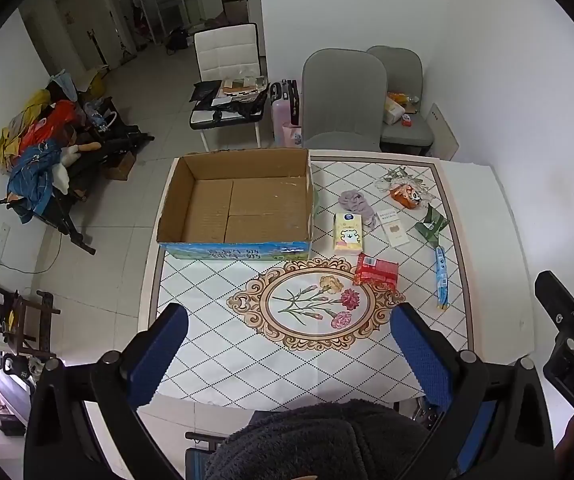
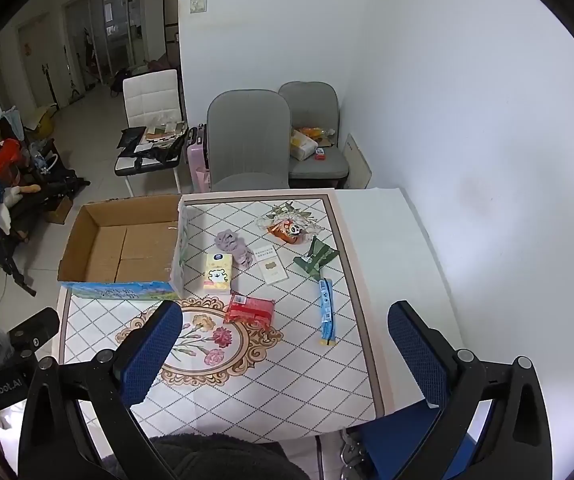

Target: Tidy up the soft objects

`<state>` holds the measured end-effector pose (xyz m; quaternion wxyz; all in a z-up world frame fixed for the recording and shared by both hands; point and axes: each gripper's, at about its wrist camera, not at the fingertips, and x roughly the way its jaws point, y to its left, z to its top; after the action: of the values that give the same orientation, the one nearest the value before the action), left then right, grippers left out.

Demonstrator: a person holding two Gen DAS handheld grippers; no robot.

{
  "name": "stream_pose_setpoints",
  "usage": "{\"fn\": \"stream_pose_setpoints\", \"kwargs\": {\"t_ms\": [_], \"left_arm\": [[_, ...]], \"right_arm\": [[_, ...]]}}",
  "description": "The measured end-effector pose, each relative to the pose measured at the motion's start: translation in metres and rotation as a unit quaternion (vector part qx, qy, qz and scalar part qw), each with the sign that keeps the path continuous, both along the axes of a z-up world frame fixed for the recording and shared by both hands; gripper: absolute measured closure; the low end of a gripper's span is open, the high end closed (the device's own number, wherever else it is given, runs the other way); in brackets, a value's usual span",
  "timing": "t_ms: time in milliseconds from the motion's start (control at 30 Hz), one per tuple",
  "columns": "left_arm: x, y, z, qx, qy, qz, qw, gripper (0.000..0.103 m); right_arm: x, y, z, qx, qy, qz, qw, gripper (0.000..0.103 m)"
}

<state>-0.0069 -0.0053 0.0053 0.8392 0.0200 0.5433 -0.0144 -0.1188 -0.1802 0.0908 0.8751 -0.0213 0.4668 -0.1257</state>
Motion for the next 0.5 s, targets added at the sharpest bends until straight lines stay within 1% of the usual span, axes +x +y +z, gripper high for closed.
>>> {"fn": "stream_pose_setpoints", "kwargs": {"t_ms": [500], "left_arm": [[-0.0027, -0.0031, -0.0013, -0.003, -0.003, -0.001, 1.0, 0.0]], "right_arm": [[-0.0012, 0.004, -0.0009, -0.002, -0.002, 0.0, 1.0, 0.0]]}}
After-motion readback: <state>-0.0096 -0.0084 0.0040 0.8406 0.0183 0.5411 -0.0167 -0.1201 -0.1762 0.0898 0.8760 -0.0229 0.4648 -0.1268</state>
